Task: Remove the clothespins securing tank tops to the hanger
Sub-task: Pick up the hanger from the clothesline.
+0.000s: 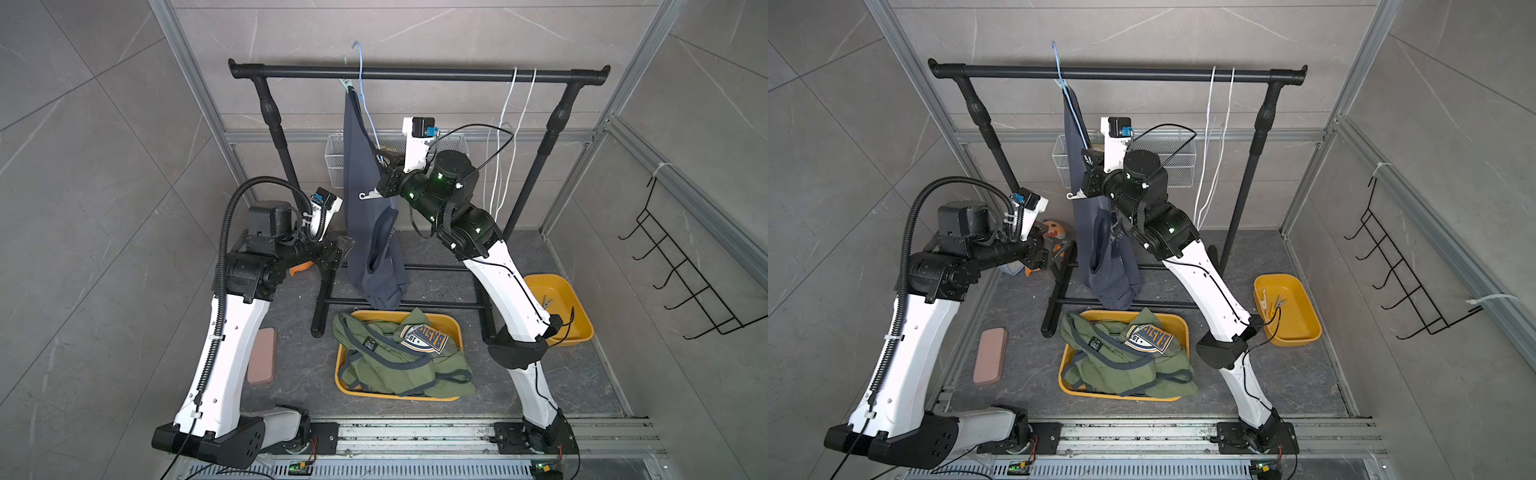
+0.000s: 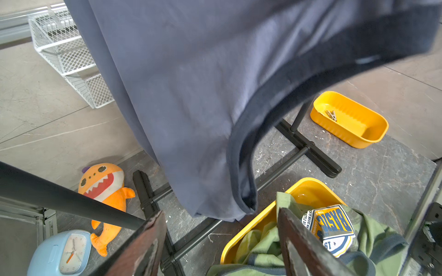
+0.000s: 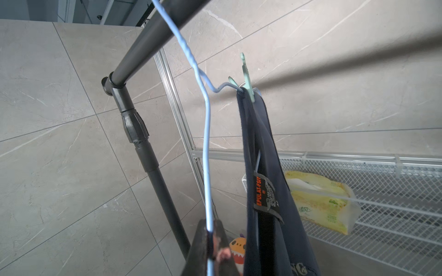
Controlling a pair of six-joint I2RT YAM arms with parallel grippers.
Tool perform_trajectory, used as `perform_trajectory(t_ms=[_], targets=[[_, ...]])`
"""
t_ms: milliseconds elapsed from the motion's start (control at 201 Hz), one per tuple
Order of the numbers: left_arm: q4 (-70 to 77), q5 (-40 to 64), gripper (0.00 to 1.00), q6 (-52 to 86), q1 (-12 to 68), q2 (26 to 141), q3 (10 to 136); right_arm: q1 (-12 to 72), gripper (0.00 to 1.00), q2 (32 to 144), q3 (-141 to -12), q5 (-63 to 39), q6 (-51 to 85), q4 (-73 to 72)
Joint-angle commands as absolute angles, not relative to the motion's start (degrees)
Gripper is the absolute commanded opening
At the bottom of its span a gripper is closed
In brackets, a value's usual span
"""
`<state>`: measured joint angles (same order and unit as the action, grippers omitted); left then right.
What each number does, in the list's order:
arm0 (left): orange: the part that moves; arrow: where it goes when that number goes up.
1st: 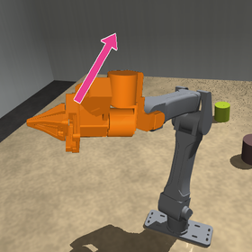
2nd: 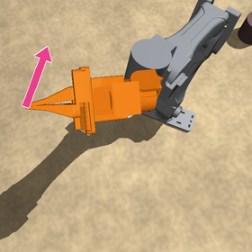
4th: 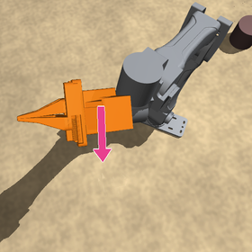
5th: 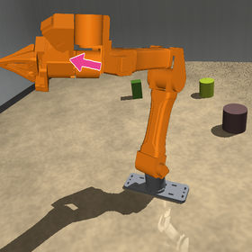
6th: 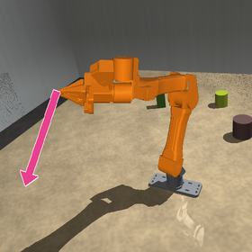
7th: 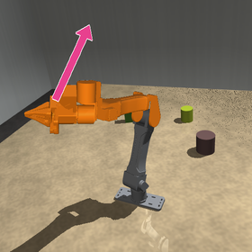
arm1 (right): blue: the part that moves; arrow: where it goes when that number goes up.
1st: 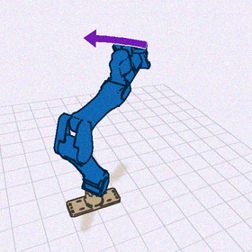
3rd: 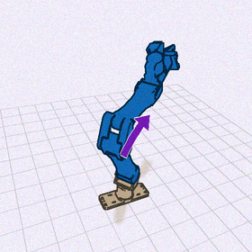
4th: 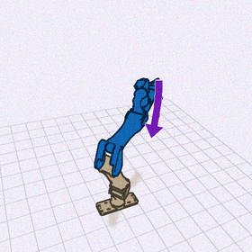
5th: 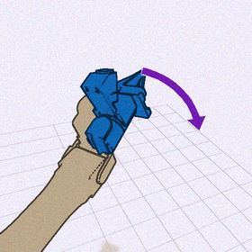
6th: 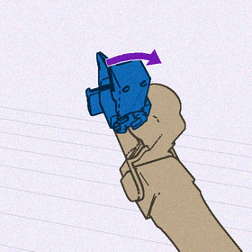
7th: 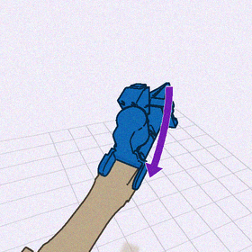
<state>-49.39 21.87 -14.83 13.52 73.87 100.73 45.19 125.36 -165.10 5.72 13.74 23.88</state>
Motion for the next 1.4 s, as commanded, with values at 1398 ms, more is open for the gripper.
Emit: perform_trajectory(t_ms=[1398], targets=[[-65.63,24.68,0.82,-28.08,13.62,64.19,105.1,45.08,0.0,103.4,-160.63,-6.81,9.33,47.22]])
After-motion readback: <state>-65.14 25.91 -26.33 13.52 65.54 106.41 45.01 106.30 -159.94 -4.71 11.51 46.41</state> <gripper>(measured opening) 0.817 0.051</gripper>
